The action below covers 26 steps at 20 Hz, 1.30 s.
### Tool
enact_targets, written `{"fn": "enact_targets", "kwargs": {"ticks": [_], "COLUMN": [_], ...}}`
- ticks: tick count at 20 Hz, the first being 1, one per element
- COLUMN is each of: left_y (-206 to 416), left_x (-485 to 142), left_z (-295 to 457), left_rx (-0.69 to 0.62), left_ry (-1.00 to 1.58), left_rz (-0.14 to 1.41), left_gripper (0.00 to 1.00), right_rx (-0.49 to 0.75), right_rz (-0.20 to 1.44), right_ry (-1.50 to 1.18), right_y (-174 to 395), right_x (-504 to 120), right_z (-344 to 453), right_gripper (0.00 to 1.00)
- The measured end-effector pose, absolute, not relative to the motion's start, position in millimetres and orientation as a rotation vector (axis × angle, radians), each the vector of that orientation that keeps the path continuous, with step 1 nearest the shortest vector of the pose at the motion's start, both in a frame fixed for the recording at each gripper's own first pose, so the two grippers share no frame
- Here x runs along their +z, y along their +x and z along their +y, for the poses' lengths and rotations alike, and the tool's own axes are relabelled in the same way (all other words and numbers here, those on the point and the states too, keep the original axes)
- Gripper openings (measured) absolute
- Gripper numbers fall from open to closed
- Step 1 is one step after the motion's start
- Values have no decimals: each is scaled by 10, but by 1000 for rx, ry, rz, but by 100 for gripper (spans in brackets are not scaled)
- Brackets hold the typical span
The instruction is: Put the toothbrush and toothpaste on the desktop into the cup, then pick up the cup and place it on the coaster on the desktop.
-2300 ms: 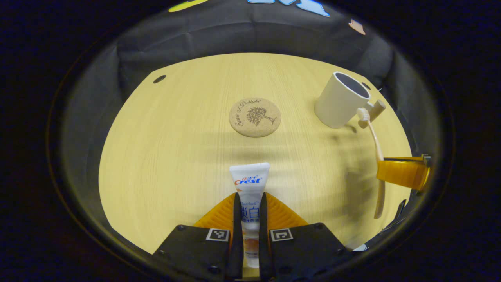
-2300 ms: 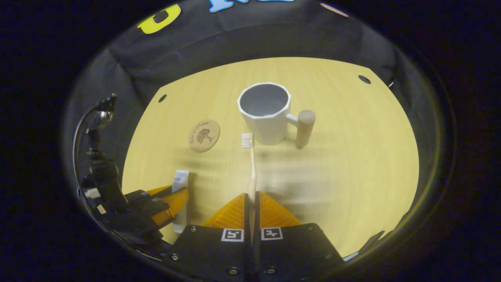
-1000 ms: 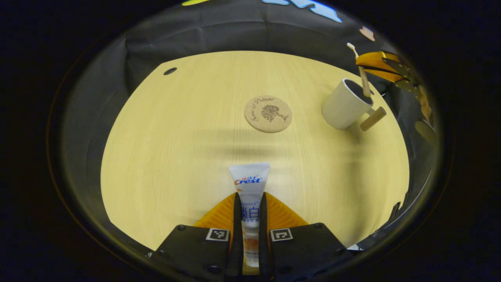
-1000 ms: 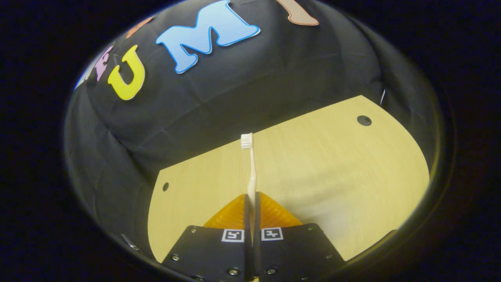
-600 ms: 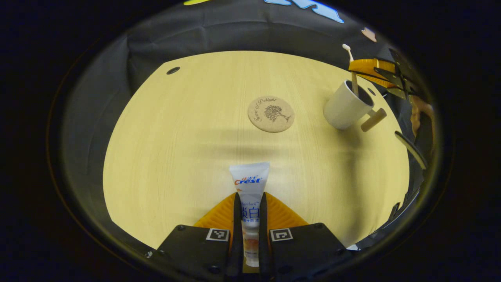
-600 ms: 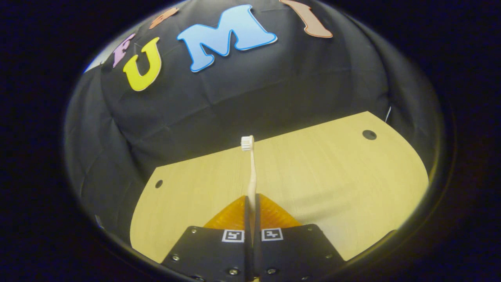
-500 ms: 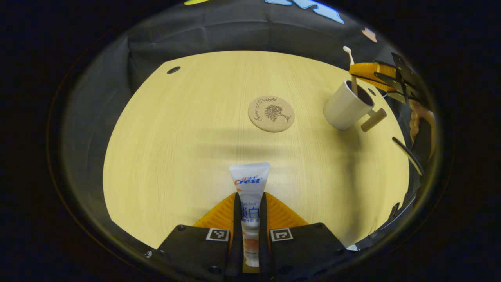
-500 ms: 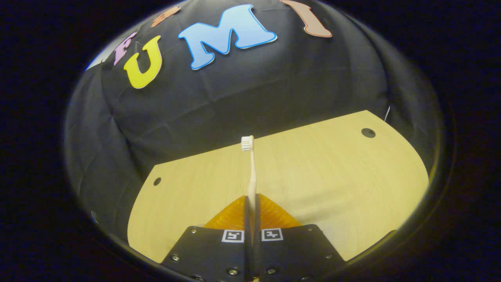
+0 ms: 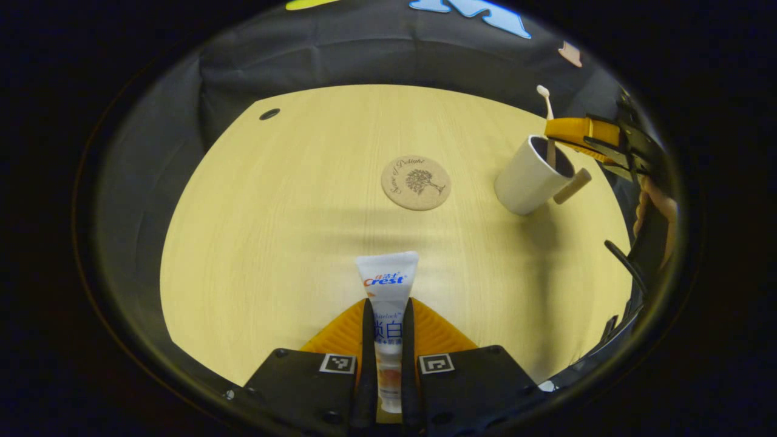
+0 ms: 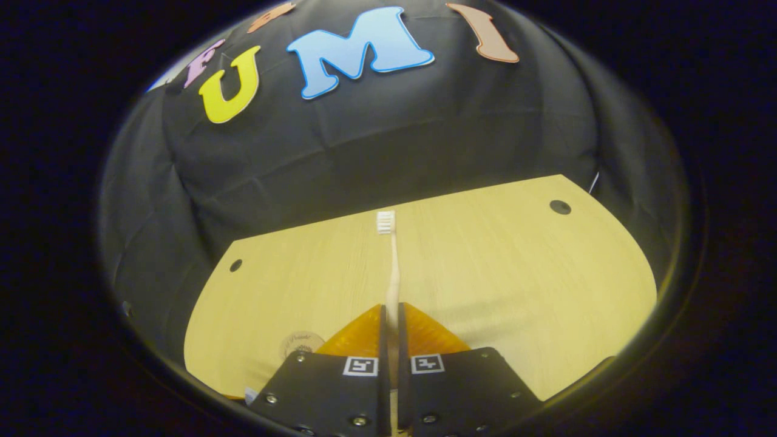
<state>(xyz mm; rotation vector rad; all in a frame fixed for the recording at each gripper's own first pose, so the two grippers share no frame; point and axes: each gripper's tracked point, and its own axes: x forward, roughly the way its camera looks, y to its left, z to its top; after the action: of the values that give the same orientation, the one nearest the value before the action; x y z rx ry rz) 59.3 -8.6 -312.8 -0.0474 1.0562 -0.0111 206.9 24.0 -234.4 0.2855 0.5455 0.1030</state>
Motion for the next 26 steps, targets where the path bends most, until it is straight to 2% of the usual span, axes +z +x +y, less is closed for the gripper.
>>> {"fn": "enact_targets", "kwargs": {"ticks": [5,6,7,8,17,26], "left_y": [607,612,622,624,810,1393], "left_x": [-3017,-3019,-3009,-3009,-2541,-1947], "left_z": [-70,-81,-85,-91,-155,-741], "left_rx": [-5,-5,-6,-5,-59,-186], "left_ry": [-52,-52,-52,-52,-31,-50], "left_rz": [1036,1031,1026,1021,880,704], "left_gripper": [24,24,24,24,24,24], "right_rx": [120,115,108,102,60,-4], "right_rz": [553,552,546,540,543,553], "right_ry": [302,303,299,299,315,356], "right_y": [1904,1856,1820,1783,1426,1102], "right_x": [-2327,-2312,-2291,-2272,-2272,-2345], "right_z": [298,272,238,220,-143,-581], "right_gripper": [11,33,31,41,43,43]}}
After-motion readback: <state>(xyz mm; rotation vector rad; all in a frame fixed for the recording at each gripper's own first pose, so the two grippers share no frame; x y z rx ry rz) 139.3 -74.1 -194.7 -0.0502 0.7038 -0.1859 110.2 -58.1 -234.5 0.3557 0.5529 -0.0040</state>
